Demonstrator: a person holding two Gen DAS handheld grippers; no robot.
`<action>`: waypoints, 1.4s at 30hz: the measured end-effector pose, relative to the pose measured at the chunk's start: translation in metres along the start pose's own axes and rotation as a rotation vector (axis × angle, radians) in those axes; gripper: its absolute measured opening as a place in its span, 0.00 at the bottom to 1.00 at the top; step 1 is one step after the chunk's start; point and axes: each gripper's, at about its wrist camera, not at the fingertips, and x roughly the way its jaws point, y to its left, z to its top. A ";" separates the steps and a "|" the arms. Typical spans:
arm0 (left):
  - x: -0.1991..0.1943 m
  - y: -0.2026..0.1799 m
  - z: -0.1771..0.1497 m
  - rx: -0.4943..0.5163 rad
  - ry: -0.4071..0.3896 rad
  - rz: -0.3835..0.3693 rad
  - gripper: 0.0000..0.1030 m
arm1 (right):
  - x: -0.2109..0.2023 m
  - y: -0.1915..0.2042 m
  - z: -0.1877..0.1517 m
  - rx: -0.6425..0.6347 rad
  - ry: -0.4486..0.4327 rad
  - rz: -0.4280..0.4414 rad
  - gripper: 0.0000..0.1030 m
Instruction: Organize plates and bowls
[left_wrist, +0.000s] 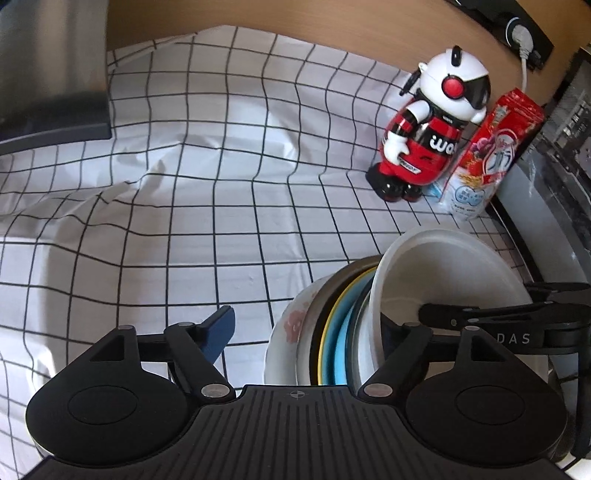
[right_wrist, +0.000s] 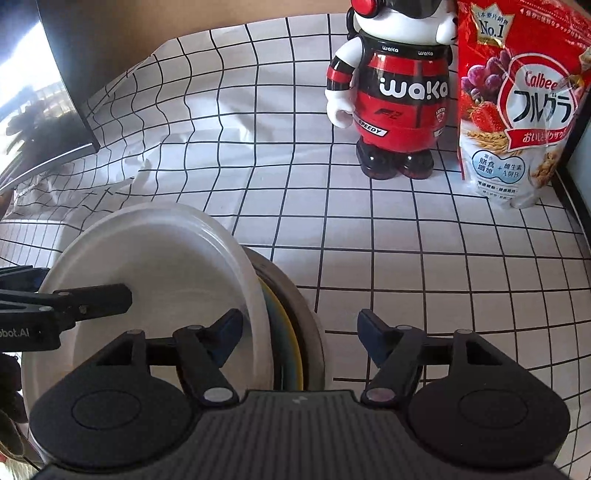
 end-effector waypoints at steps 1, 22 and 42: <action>-0.003 -0.002 -0.002 0.010 -0.020 0.011 0.79 | 0.001 -0.002 -0.001 0.004 0.001 0.010 0.67; -0.179 -0.090 -0.237 -0.148 -0.678 0.069 0.46 | -0.176 -0.019 -0.241 -0.091 -0.642 0.057 0.74; -0.134 -0.184 -0.390 0.044 -0.550 0.339 0.17 | -0.148 0.001 -0.405 -0.087 -0.649 -0.046 0.74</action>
